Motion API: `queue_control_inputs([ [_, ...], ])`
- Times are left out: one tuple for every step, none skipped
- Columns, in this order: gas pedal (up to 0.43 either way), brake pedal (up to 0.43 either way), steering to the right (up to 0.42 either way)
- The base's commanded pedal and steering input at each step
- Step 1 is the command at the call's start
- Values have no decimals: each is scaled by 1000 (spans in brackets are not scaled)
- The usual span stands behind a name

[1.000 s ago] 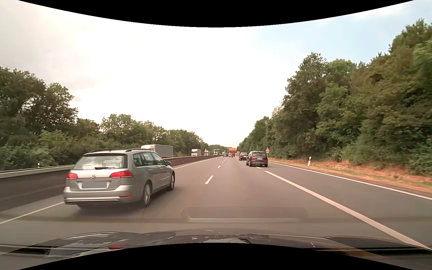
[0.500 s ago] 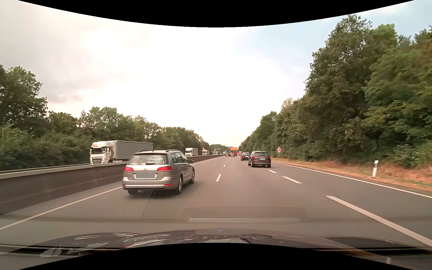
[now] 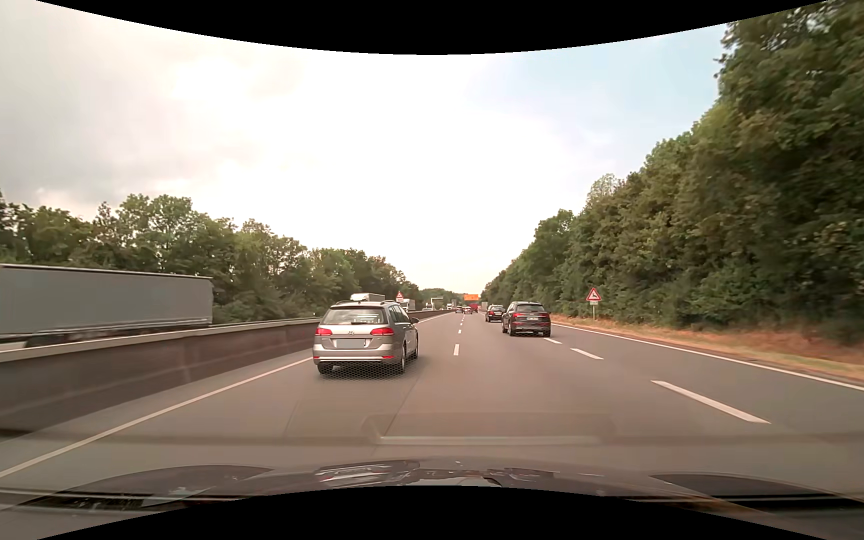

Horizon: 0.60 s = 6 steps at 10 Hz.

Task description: Follow the waypoints while adhering to traffic rules and regulations

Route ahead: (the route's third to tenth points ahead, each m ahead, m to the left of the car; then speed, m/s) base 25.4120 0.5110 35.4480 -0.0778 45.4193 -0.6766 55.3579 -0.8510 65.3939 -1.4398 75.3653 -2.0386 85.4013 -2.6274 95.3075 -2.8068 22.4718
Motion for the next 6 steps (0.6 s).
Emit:
queue_control_inputs([
  [319, 0, -3],
  [319, 0, -3],
  [319, 0, -3],
  [319, 0, -3],
  [311, 0, -2],
  [311, 0, 0],
])
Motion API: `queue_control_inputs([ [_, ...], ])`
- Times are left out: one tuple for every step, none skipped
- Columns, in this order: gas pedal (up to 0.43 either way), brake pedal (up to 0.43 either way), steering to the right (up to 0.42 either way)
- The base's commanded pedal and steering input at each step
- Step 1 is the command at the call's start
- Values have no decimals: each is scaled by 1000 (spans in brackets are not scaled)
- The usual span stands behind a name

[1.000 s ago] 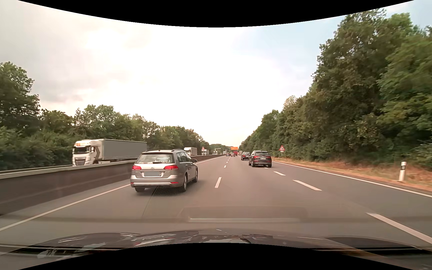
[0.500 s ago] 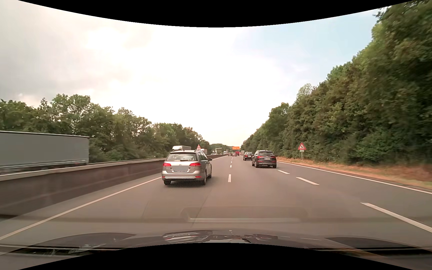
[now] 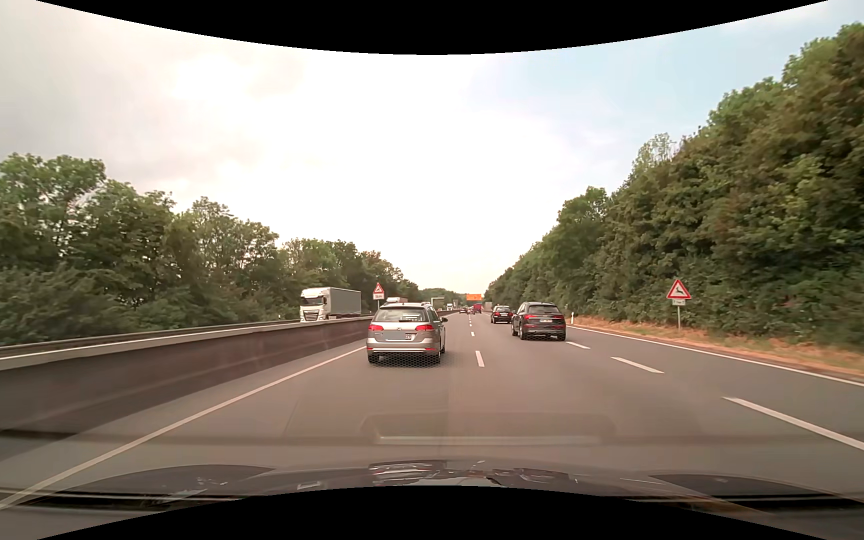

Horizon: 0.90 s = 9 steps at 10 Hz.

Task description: Follow the waypoints while adhering to traffic rules and regulations

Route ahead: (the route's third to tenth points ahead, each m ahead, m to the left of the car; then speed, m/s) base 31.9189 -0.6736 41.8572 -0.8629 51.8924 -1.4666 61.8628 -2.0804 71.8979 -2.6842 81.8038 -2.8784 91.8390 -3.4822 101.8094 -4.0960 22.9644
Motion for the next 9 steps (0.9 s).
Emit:
queue_control_inputs([
  [299, 0, 1],
  [299, 0, 1],
  [299, 0, 1],
  [299, 0, 4],
  [299, 0, 6],
  [299, 0, 6],
  [299, 0, 6],
  [287, 0, 6],
  [268, 0, 7],
])
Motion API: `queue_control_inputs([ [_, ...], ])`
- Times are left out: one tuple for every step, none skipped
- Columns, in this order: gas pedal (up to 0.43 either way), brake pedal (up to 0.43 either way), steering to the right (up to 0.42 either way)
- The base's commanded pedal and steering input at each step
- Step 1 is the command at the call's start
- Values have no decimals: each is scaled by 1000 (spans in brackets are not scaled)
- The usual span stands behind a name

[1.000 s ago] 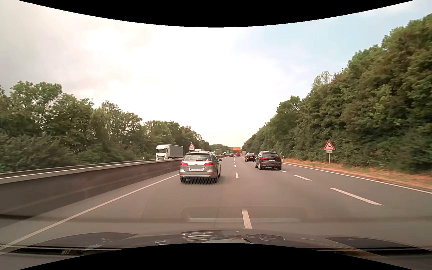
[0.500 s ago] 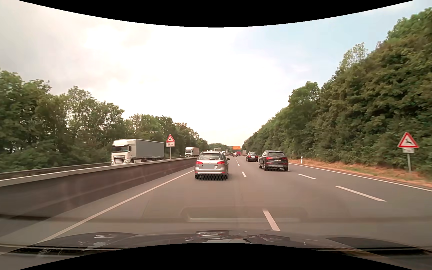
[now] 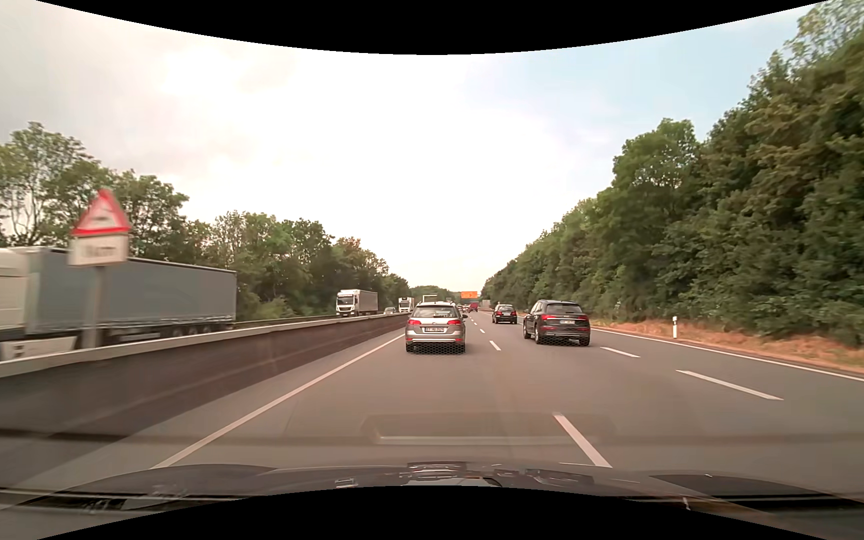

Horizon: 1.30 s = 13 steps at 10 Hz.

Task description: Follow the waypoints while adhering to traffic rules and regulations

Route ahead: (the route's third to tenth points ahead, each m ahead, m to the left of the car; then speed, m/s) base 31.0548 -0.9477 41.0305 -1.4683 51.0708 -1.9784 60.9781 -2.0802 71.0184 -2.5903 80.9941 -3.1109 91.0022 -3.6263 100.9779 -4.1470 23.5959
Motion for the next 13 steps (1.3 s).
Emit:
queue_control_inputs([
  [260, 0, 8],
  [260, 0, 8],
  [248, 0, 8],
  [248, 0, 8],
  [248, 0, 8],
  [248, 0, 6],
  [248, 0, 5],
  [248, 0, 4],
  [248, 0, 4],
  [248, 0, 4],
  [240, 0, 3],
  [228, 0, 3],
  [228, 0, 3],
])
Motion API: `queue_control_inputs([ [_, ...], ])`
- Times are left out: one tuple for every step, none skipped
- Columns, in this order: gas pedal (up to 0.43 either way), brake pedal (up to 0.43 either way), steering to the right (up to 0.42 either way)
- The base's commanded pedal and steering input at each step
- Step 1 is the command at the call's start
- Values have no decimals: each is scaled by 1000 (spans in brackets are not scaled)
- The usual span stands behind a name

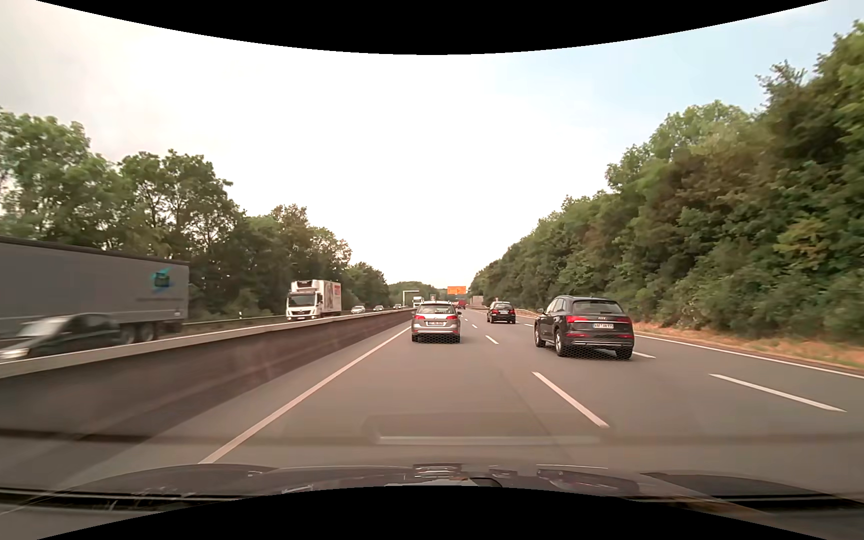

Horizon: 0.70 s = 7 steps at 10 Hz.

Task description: Follow the waypoints while adhering to traffic rules and regulations

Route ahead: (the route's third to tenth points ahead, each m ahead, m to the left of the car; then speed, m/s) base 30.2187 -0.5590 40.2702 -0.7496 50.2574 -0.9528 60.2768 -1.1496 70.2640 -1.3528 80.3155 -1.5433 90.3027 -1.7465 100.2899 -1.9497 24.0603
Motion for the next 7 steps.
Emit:
queue_control_inputs([
  [228, 0, 3],
  [220, 0, 2],
  [209, 0, 1],
  [197, 0, 0],
  [197, 0, 0],
  [197, 0, 0],
  [197, 0, 0],
])
